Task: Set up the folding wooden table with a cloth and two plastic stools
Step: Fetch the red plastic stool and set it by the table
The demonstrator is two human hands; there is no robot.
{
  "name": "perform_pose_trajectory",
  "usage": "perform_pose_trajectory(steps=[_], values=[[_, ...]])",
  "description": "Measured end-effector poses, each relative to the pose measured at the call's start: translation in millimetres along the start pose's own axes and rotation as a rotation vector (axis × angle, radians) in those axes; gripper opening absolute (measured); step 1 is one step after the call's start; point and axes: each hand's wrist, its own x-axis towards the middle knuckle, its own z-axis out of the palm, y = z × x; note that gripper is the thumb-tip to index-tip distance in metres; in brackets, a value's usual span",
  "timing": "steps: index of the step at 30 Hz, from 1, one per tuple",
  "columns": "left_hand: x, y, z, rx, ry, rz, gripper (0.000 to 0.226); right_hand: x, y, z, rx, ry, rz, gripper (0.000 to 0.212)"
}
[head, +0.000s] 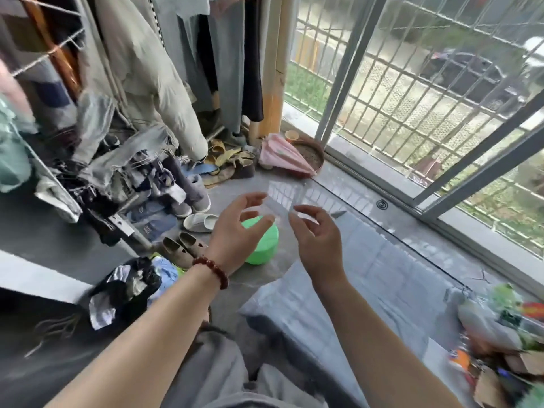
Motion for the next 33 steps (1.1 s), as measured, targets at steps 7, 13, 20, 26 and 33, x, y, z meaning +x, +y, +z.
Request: perform_pose_trajectory(steps=[7, 13, 20, 26, 33], values=[[-64.4, -4.5, -22.1, -0.04, 0.145, -0.051, 0.035, -47.3, -5.9, 9.3, -0.003, -0.153, -0.041, 0.011], [-97.1, -11.1, -47.2, -0.043, 0.228, -0.075, 0.038, -81.7, -6.9, 25.0, 0.004, -0.255, -0.044, 0.01], [-139.1, -29.1, -85.7, -0.111, 0.251, -0.091, 0.034, -132.9, -3.9, 61.2, 0.031, -0.313, -0.066, 0.011], [-189.5, -46.6, -130.5, -0.144, 0.274, -0.058, 0.028, -195.3, -0.7, 95.1, 0.024, -0.363, -0.086, 0.011], [-261.4, -66.4, -192.0, -0.164, 0.343, -0.066, 0.024, -280.0, -3.5, 143.2, 0.049, -0.45, -0.082, 0.017]])
